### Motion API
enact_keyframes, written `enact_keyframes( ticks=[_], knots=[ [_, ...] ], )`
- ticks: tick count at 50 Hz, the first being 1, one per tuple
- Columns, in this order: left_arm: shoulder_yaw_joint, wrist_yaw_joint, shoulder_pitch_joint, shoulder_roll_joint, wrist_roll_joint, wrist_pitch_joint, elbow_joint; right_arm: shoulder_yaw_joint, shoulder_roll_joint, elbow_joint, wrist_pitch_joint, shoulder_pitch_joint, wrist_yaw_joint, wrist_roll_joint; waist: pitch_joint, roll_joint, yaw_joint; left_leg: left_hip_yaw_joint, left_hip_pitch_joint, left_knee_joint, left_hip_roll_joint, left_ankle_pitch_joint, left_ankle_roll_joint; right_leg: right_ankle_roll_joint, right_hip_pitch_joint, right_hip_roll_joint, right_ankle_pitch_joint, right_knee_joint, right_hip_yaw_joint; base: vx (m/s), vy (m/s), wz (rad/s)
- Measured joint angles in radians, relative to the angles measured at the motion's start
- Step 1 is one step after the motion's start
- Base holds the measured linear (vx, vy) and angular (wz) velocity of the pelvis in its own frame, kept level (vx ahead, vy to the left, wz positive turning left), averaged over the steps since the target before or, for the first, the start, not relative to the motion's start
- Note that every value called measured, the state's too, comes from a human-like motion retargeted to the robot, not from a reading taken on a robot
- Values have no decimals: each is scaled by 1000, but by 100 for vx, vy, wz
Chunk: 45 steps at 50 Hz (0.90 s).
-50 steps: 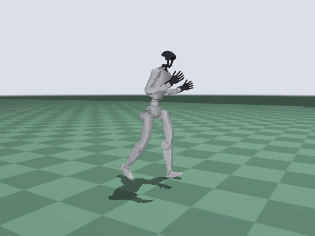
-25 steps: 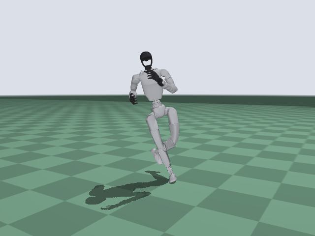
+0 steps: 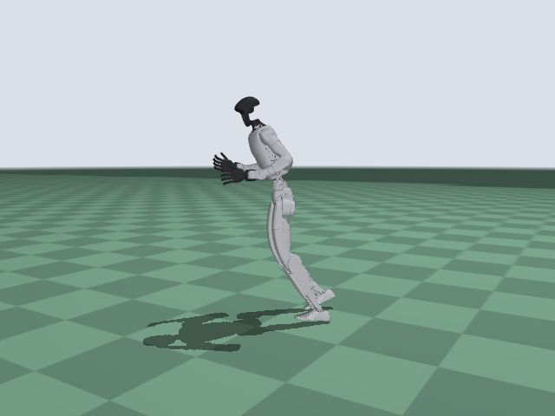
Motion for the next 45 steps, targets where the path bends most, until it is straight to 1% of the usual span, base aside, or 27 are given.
enact_keyframes(
  ticks=[2,3,5,7,10,13,15,17,18,20,23,25,26,27,28,29,30,33,34,35,37,38,40,41,42,43,45],
  knots=[
    [-67,94,-157,10,29,51,9,40,20,16,13,15,-40,-6,23,-32,-34,81,-21,106,-7,-112,27,-31,-181,-27,-45,346,20,5,23,-197],
    [-79,134,-238,26,84,75,5,41,15,6,22,43,-35,11,31,-39,-63,107,-35,165,-7,-149,34,-27,-251,-43,-47,471,18,16,20,-130],
    [-81,216,-400,45,179,120,-15,11,-15,-44,44,126,4,72,34,-29,-148,137,-58,267,8,-188,20,7,-351,-91,-60,624,-33,31,15,-79],
    [-55,253,-543,30,274,170,-23,-21,-47,-79,65,195,61,109,14,7,-228,167,-6,188,19,-139,-15,-43,-397,-112,-110,605,-101,44,3,-82],
    [-2,295,-684,-37,351,221,-54,-91,-89,-83,101,263,124,114,-26,83,-342,188,94,-16,24,31,-42,-102,-419,-106,-128,387,-203,57,-8,-76],
    [13,345,-735,-138,294,218,-124,-161,-118,-40,141,298,135,100,-59,177,-437,167,142,-140,42,252,-77,-107,-382,-95,-91,-20,-328,70,-16,-49],
    [-5,380,-747,-208,188,199,-191,-181,-129,1,167,291,98,82,-57,223,-483,132,176,-191,40,388,-103,-85,-313,-86,-37,-342,-408,75,-19,-39],
    [-31,360,-738,-243,163,177,-258,-167,-136,51,184,251,65,15,-28,230,-509,76,225,-208,14,470,-101,-51,-246,-82,32,-537,-417,77,-19,-54],
    [-35,351,-724,-249,199,174,-281,-148,-134,80,186,220,53,-30,-10,223,-512,45,246,-198,-2,494,-90,-41,-221,-83,60,-574,-399,77,-19,-84],
    [-37,255,-667,-259,266,148,-325,-77,-99,165,179,127,63,-90,28,193,-497,-7,245,-79,-37,504,-54,-36,-185,-97,48,-550,-351,76,-18,-114],
    [-11,98,-497,-277,296,155,-314,46,-23,278,148,-55,47,-62,91,168,-410,-23,93,363,-54,407,15,-97,-123,-91,-87,-486,-271,73,-15,-151],
    [-43,100,-328,-302,91,143,-293,113,14,272,101,-195,-57,-26,125,167,-321,0,-57,672,-24,316,48,-144,-112,-72,-178,-402,-216,77,-11,-178],
    [-52,98,-229,-283,-3,114,-280,120,26,229,75,-260,-98,-26,130,155,-267,12,-122,766,-15,284,62,-147,-98,-69,-209,-376,-185,86,-10,-182],
    [-42,105,-129,-234,28,106,-261,115,37,182,55,-320,-124,-39,130,138,-212,23,-186,840,-10,253,75,-143,-79,-69,-233,-362,-154,95,-10,-171],
    [6,129,-29,-126,309,137,-231,91,45,127,45,-370,-120,-77,118,111,-157,35,-244,874,-13,225,84,-123,-50,-77,-241,-372,-125,102,-9,-150],
    [334,265,58,-69,304,169,-76,62,51,73,59,-412,-89,-107,106,82,-102,50,-296,873,-16,200,96,-102,-10,-88,-226,-405,-101,108,-7,-129],
    [804,456,138,-37,156,200,141,30,57,21,85,-449,-45,-133,94,52,-46,66,-345,856,-20,175,108,-82,36,-102,-199,-451,-80,112,-5,-108],
    [911,386,325,31,80,83,-38,23,74,-59,89,-567,-94,-191,38,-68,90,180,-427,580,-24,157,125,-13,131,-166,-14,-572,-23,117,-1,-113],
    [659,200,371,19,-23,74,-90,29,86,-73,81,-601,-126,-197,29,-112,144,223,-421,426,-34,161,119,16,159,-190,65,-609,7,122,6,-155],
    [271,-65,415,-6,-170,78,-131,38,102,-85,67,-635,-164,-193,25,-157,200,266,-404,254,-51,165,111,48,186,-216,148,-645,40,124,13,-164],
    [289,-51,359,-42,-188,31,-145,48,84,-110,60,-650,-164,-255,26,-153,274,253,-344,-26,-66,166,69,64,269,-214,268,-676,114,126,24,-145],
    [304,-35,313,-68,-177,0,-175,54,78,-124,52,-642,-157,-269,31,-134,289,232,-325,-71,-61,172,54,57,320,-209,301,-675,145,125,34,-99],
    [312,10,137,-159,-257,-64,-305,46,68,-150,49,-598,-121,-270,61,-57,280,174,-216,-150,-55,205,38,4,383,-181,286,-578,143,120,41,-46],
    [368,109,22,-159,-36,-64,-346,23,45,-164,41,-536,-88,-289,74,-12,243,163,-183,-85,-40,166,44,-20,361,-183,217,-456,84,115,45,-8],
    [401,177,-106,-167,97,-40,-396,3,22,-178,48,-466,-51,-291,83,28,200,156,-155,-21,-27,120,51,-43,322,-192,143,-322,28,113,47,5],
    [389,187,-262,-192,53,35,-461,-11,1,-190,87,-379,-7,-264,83,58,146,157,-135,37,-19,62,57,-64,245,-216,61,-169,-20,110,45,4],
    [391,264,-533,-96,318,127,-483,-45,-79,-198,108,-182,92,-237,57,101,4,163,-101,89,-20,-17,44,-79,52,-247,-58,66,-52,108,40,7]
  ],
)
